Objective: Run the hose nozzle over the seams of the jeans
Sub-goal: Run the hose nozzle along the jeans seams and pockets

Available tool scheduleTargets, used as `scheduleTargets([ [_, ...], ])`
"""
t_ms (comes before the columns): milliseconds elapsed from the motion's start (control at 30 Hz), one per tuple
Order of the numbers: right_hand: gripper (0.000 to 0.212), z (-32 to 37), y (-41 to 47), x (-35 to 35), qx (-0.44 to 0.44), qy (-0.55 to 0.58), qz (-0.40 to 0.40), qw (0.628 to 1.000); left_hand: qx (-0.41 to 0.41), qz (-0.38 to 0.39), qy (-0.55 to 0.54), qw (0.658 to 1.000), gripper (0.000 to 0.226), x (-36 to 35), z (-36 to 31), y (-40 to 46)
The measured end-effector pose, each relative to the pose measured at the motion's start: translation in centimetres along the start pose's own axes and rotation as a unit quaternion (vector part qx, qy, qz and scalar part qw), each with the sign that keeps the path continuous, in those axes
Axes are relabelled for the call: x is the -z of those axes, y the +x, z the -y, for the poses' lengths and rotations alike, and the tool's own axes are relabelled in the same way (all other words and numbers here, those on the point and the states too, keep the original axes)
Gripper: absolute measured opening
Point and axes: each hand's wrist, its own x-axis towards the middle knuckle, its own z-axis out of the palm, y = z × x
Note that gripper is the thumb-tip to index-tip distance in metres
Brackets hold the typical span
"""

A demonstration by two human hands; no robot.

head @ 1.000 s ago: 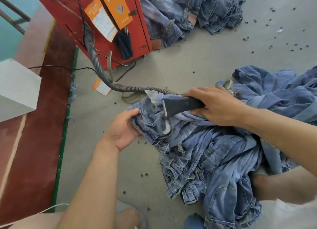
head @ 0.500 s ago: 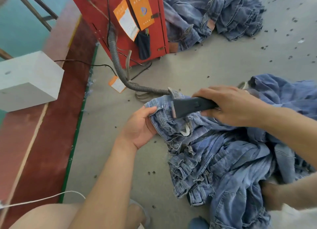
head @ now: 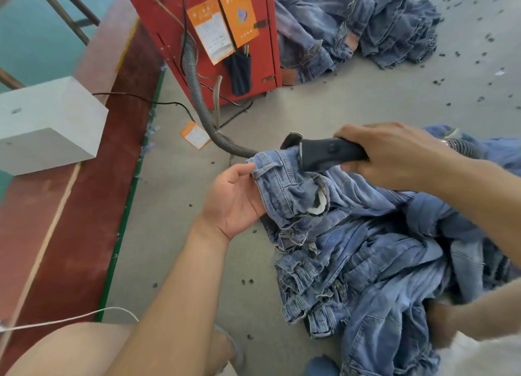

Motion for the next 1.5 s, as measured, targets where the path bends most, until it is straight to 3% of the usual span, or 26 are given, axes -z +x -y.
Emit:
scheduleTargets([
  [133, 0.032, 0.3, -0.3, 0.0, -0.025, -0.005, -0.112, 0.993, 0.018, 0.006, -0.006, 1.000, 0.056, -0.3, 0.3, 0.2],
  [200, 0.036, 0.1, -0.4, 1.1, -0.042, 0.045, -0.139, 0.988, 0.028, 0.009, -0.004, 1.000, 0.057, -0.6, 0.4, 0.3],
  [333, 0.036, 0.7, -1.5, 3.5, 0.012, 0.075, -0.044, 0.996, 0.028, 0.026, 0.006, 0.999, 0.063, -0.8, 0.5, 0.5],
  [433, 0.039, 2.7, -2.4, 3.3, 0.044, 0.021, 0.065, 0.997, 0.027, 0.057, 0.002, 0.998, 0.068, -1.0, 0.5, 0.7],
  [500, 0.033, 3.6, -2.2, 2.3, 0.058, -0.022, 0.090, 0.994, 0.029, 0.064, -0.001, 0.998, 0.069, -1.3, 0.7, 0.8],
  [600, 0.031, 4.4, -1.6, 1.1, 0.073, 0.001, 0.023, 0.997, 0.039, 0.078, -0.007, 0.996, 0.070, -1.3, 1.0, 0.8],
  [733, 0.028, 3.4, -0.8, 2.6, 0.036, 0.123, -0.083, 0.988, 0.050, 0.087, -0.016, 0.995, 0.070, -1.6, 0.9, 0.8],
  [967, 0.025, 4.1, -1.8, 2.0, 0.044, 0.001, 0.062, 0.997, 0.044, 0.105, -0.029, 0.993, 0.072, -2.1, 1.6, 1.2],
  [1133, 0.033, 4.4, -0.5, 0.1, 0.024, 0.009, -0.035, 0.999, 0.027, 0.105, -0.060, 0.992, 0.073, -1.8, 1.4, 1.2],
  [1233, 0.033, 3.6, -0.5, 0.9, 0.008, 0.088, -0.100, 0.991, 0.037, 0.108, -0.082, 0.990, 0.074, -1.8, 1.4, 1.2],
  [1400, 0.029, 4.8, -0.7, 0.8, 0.040, 0.036, 0.016, 0.998, 0.038, 0.105, -0.102, 0.988, 0.077, -2.3, 2.2, 1.6],
  [1500, 0.030, 5.4, 0.2, -0.3, 0.017, 0.022, -0.033, 0.999, 0.041, 0.120, -0.124, 0.984, 0.073, -2.5, 3.2, 1.6],
])
